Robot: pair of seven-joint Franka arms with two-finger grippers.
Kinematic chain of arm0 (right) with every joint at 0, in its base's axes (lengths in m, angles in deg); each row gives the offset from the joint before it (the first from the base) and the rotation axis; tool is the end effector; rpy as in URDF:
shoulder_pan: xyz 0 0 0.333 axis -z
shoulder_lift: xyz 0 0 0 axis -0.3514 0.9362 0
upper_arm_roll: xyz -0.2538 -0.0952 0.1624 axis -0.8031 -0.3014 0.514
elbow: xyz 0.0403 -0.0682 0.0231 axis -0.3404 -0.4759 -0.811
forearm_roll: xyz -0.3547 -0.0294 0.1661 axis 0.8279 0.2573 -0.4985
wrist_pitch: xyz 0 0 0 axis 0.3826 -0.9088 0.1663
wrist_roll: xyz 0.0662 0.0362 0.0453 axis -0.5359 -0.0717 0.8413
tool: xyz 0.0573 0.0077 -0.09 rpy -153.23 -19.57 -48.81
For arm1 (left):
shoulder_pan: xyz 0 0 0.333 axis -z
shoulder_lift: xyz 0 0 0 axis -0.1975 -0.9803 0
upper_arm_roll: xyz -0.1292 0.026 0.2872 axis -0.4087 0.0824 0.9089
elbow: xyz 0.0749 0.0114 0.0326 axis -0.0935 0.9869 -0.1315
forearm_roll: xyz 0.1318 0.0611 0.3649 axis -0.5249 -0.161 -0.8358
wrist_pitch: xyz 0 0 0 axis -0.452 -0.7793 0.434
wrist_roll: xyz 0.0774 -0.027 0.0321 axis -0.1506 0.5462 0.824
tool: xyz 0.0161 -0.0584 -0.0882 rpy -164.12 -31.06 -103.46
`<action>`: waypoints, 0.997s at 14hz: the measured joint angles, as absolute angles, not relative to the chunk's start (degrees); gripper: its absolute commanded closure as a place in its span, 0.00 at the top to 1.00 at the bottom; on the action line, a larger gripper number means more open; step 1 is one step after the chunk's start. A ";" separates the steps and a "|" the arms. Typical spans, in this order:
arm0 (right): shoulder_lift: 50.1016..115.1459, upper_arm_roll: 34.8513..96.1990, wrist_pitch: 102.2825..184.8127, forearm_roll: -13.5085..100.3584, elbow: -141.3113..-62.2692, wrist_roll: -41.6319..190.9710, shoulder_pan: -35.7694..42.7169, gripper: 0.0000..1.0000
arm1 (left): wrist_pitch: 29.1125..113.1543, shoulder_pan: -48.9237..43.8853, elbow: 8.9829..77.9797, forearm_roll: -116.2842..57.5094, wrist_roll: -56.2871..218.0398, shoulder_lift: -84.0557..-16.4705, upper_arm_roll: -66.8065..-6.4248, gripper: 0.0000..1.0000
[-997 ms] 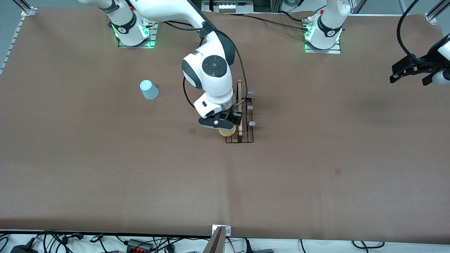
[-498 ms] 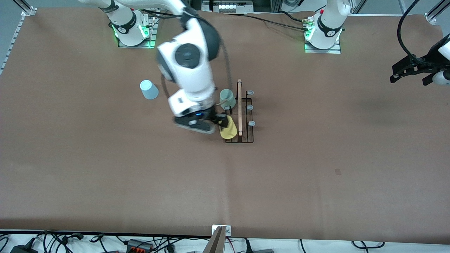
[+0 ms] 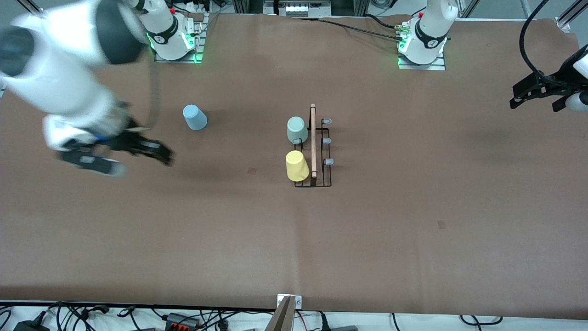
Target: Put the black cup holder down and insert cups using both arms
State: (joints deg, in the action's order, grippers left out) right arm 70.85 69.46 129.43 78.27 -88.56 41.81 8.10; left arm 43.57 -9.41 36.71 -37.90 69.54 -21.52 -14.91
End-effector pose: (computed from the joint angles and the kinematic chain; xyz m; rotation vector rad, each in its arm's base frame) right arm 0.6193 0.1248 0.5580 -3.0541 0.4611 -0.0845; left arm 0.5358 0.0139 0.6304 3.1282 -0.0932 -0.0073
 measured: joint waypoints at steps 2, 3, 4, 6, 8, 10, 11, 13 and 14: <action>69.02 69.51 127.10 78.38 -89.08 47.96 14.27 1.00 | 43.57 -9.41 36.71 -37.90 69.54 -21.53 -14.91 1.00; 68.45 69.49 126.59 78.62 -89.16 50.67 17.17 1.00 | 43.56 -9.41 36.71 -37.90 69.54 -21.53 -14.91 1.00; 68.01 69.50 126.35 79.22 -89.17 53.41 19.78 1.00 | 43.56 -9.41 36.70 -37.90 69.54 -21.53 -14.91 1.00; 67.11 69.50 126.24 80.93 -89.19 59.39 22.98 1.00 | 43.56 -9.41 36.70 -37.90 69.54 -21.53 -14.90 1.00; 65.98 69.54 124.89 81.33 -89.20 63.11 23.97 1.00 | 43.55 -9.42 36.70 -37.90 69.54 -21.53 -14.90 1.00; 64.87 69.89 122.36 81.30 -89.22 63.88 24.04 1.00 | 43.55 -9.42 36.70 -37.90 69.54 -21.53 -14.90 1.00; 64.55 70.13 121.86 81.30 -89.27 64.80 24.04 1.00 | 43.55 -9.42 36.70 -37.90 69.54 -21.53 -14.90 1.00; 64.43 70.29 121.57 81.30 -89.32 68.77 24.04 1.00 | 43.55 -9.42 36.70 -37.90 69.54 -21.53 -14.90 1.00; 64.42 70.29 121.54 81.30 -89.31 70.09 24.06 1.00 | 43.55 -9.42 36.70 -37.90 69.54 -21.53 -14.90 1.00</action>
